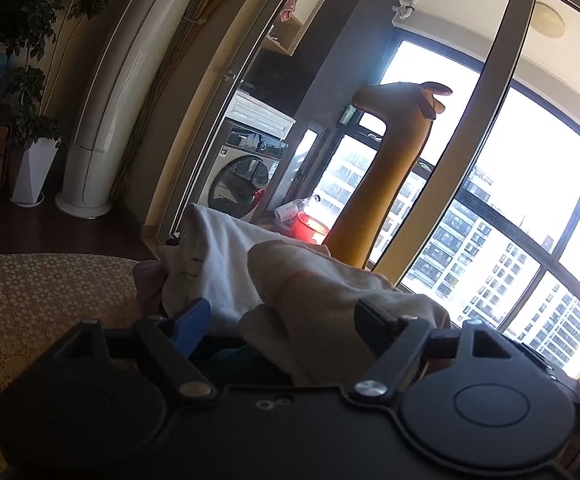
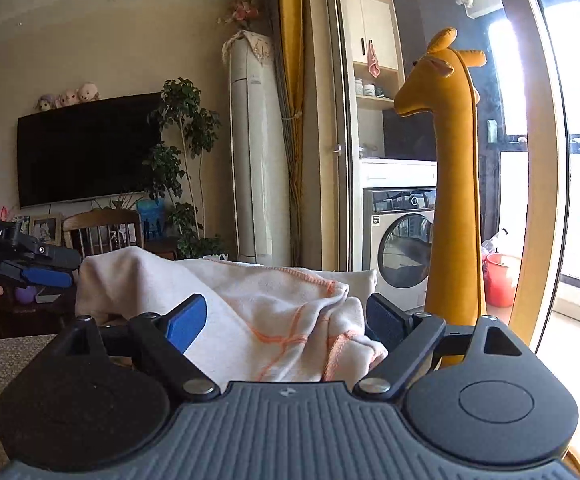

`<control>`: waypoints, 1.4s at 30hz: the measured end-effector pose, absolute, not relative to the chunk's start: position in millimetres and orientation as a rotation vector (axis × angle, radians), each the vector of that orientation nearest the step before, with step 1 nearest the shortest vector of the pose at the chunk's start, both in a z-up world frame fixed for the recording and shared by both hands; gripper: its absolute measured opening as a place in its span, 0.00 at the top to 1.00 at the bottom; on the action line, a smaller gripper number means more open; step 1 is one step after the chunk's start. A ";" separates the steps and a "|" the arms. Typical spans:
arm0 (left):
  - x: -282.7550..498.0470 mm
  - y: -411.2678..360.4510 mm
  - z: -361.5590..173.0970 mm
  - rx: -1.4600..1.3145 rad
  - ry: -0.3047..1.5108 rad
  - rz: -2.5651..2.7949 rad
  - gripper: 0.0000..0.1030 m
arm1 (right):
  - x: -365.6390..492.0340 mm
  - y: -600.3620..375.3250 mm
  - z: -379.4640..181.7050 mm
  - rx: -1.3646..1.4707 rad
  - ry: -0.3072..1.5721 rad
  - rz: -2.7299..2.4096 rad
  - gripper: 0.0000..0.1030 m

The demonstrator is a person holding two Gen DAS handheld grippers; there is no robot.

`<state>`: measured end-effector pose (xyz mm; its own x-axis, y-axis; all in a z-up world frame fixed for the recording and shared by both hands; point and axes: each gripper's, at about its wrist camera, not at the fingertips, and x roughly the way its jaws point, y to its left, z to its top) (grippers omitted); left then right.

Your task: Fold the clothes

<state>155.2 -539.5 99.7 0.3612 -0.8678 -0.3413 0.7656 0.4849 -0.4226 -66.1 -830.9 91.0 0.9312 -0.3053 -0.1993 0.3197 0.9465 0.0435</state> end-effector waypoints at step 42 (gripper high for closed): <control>-30.1 -154.5 62.7 -0.120 0.330 -0.559 0.00 | -105.4 -452.7 43.4 0.035 0.176 0.028 0.00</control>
<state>-30.1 -154.5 62.7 0.7969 -0.5381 -0.2746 0.4999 0.8426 -0.2004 -105.4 -452.7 43.4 0.9842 0.0307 -0.1743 -0.0245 0.9990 0.0372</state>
